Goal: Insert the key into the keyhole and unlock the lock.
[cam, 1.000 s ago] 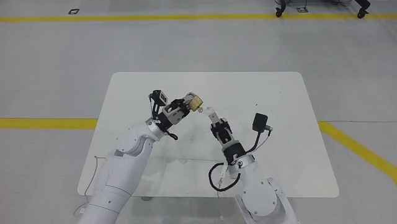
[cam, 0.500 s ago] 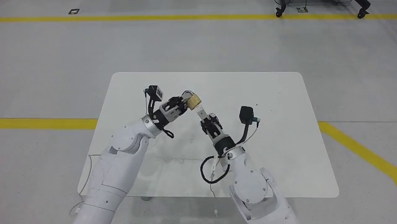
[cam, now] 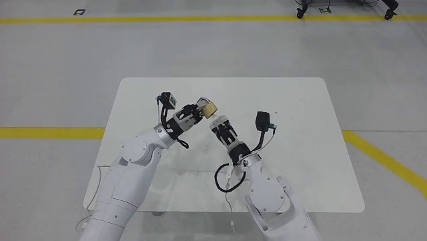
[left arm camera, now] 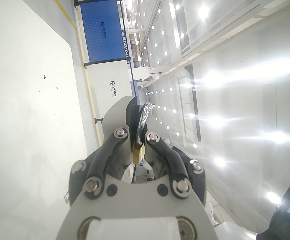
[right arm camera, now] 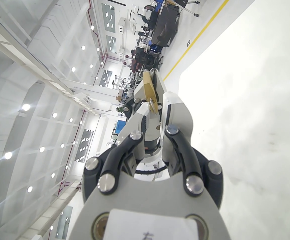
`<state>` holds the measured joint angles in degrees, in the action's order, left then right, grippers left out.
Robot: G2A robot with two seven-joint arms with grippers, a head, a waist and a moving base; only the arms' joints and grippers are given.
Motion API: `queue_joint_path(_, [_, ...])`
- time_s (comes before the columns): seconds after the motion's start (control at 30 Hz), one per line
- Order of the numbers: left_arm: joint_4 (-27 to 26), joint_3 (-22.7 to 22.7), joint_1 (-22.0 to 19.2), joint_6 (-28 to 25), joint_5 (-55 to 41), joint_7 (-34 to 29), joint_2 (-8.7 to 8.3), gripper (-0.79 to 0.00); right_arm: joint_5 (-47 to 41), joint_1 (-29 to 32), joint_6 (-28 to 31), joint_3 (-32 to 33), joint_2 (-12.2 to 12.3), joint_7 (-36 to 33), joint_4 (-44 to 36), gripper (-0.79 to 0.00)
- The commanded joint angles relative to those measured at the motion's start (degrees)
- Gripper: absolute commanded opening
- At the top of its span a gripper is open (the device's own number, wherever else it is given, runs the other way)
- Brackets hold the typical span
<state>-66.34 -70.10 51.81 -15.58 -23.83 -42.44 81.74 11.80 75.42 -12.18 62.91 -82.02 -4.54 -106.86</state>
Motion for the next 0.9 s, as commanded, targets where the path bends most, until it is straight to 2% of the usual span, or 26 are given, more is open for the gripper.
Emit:
queue_joint_path(0.0, [0.43, 0.32, -0.25, 0.04, -0.15, -0.10, 0.04, -0.785, -2.08, 0.19, 0.81, 0.27, -0.11, 0.00, 0.25, -0.776])
queue_joint_path(0.37, [1.36, 0.74, -0.95, -1.43, -0.68, -1.90, -0.11, -0.785, -10.49, -0.53, 2.05, 1.24, -0.70, -0.95, 2.74, -0.785])
queue_joint_path(0.6, [2.21, 0.44, -0.94, -3.16, -1.91, -3.52, -0.29, -0.785, -24.33, 0.02, 5.02, 4.28, -0.94, -5.59, 5.04, -0.785])
queue_joint_path(0.87, [2.51, 0.35, -0.88, -5.19, -2.46, -4.29, -0.45, -0.785, -37.81, -0.09, 5.35, 6.95, -1.11, -10.38, 7.60, -0.785])
